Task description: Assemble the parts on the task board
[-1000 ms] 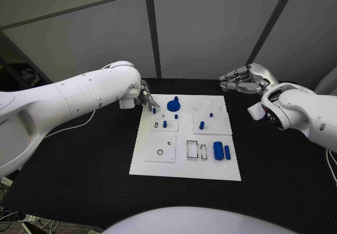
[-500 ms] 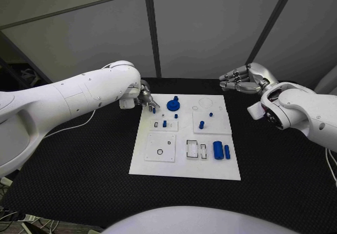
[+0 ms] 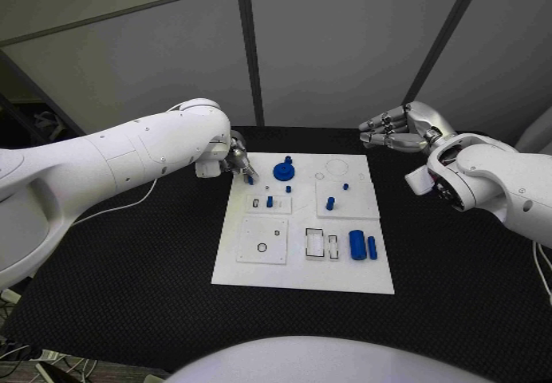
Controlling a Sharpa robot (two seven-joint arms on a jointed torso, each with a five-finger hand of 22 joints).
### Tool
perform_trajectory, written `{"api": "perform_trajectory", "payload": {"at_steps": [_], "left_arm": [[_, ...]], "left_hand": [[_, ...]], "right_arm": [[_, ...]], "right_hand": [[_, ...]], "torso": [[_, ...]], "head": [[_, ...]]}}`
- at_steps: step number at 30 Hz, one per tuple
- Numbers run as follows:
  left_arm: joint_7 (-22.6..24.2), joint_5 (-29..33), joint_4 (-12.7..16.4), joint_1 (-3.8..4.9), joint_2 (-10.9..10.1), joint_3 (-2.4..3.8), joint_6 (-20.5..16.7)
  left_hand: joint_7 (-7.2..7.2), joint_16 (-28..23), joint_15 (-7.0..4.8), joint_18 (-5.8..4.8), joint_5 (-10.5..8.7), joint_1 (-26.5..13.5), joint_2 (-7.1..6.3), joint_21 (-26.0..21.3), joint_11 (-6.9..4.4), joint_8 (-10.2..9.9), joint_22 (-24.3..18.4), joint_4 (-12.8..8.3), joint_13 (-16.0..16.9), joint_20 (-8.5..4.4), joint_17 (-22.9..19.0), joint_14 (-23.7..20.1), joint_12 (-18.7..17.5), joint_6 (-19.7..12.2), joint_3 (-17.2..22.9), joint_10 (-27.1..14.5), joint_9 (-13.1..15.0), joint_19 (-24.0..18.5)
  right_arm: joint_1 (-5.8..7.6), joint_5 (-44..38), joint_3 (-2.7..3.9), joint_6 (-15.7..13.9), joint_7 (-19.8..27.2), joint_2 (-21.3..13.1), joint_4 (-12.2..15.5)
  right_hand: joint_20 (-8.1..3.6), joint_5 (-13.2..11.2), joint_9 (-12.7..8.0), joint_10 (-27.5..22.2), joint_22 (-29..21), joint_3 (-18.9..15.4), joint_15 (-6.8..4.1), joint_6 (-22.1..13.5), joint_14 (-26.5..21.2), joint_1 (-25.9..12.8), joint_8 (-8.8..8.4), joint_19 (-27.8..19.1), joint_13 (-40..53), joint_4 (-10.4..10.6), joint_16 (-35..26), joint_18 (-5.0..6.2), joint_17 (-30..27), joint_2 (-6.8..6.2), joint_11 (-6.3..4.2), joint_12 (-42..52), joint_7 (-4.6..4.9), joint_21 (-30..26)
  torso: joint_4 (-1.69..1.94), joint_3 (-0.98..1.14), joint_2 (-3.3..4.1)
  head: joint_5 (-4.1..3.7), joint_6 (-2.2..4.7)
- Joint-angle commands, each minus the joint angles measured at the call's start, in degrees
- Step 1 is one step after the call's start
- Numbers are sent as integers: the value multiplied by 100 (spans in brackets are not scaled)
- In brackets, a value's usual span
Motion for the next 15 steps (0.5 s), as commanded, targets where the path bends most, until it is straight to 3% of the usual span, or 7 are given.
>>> {"api": "perform_trajectory", "payload": {"at_steps": [1, 6, 8, 10, 13, 15], "left_arm": [[107, 87, -2, 2, 2, 0, 31], [157, 302, 3, 1, -15, -1, -127], [167, 407, 1, 1, -26, -1, -215], [168, 534, 5, 1, -45, -1, -287], [154, 760, 43, 0, -98, -2, -383], [138, 931, 105, 0, -158, -2, -443]], "left_hand": [[-13, -3, -51, -58, -3, 212, 67, 6, -44, -50, 316, -156, -31, -45, 566, 334, -54, -24, 269, -30, -28, 101], [28, -3, -19, -55, 9, 281, 73, -13, -25, -67, 306, -418, -102, -29, 565, 335, -119, -32, 1001, -37, -67, 93], [37, -3, -12, -57, 13, 68, -39, -20, -41, -20, 309, -504, -131, -10, 563, 335, -130, 9, 1527, -8, -62, 93], [21, -2, -6, -50, -1, -51, -163, -27, -27, 7, 304, -561, -148, -22, 564, 335, -136, 8, 1735, -1, -53, 90], [18, -2, -13, -49, -13, -432, -369, -35, -43, 145, 312, -688, -181, -32, 562, 336, -135, 7, 2440, 38, 9, 93], [-1, -3, -24, -49, -15, -580, -435, -44, -42, 229, 310, -751, -203, -32, 560, 336, -140, -4, 2718, 51, 50, 91]], "right_arm": [[11, -8, 4, 35, 38, 5, -2], [11, -8, 4, 39, 35, 6, -9], [11, -8, 4, 41, 34, 7, -11], [11, -8, 4, 43, 34, 7, -13], [11, -8, 4, 48, 32, 8, -17], [11, -8, 4, 53, 30, 9, -21]], "right_hand": [[22, 31, 9, -36, -9, 1, -1, 23, -34, -13, 17, 24, -5, -12, -9, 28, -8, 51, 0, 2, 27, -19], [22, 41, 9, -35, -12, 2, -1, 24, -33, -12, 18, 28, -5, -13, -9, 28, -10, 50, 0, 3, 27, -23], [22, 41, 9, -35, -12, 2, -1, 24, -33, -12, 18, 28, -5, -13, -9, 28, -10, 50, 0, 3, 27, -23], [22, 41, 9, -35, -12, 2, -1, 24, -33, -12, 18, 28, -5, -13, -9, 28, -10, 50, 0, 3, 27, -23], [22, 54, 9, -33, -16, 4, -1, 25, -32, -12, 18, 32, -4, -13, -8, 28, -13, 51, 0, 4, 27, -28], [22, 54, 9, -33, -16, 4, -1, 25, -32, -12, 18, 32, -4, -13, -8, 28, -13, 51, 0, 4, 27, -28]], "torso": [[4, 0, -3], [4, 1, -1], [5, 0, -4], [6, 1, -5], [5, 1, -5], [9, 2, -7]], "head": [[5, 4], [8, 14], [15, 14], [20, 18], [24, 18], [31, 24]]}}
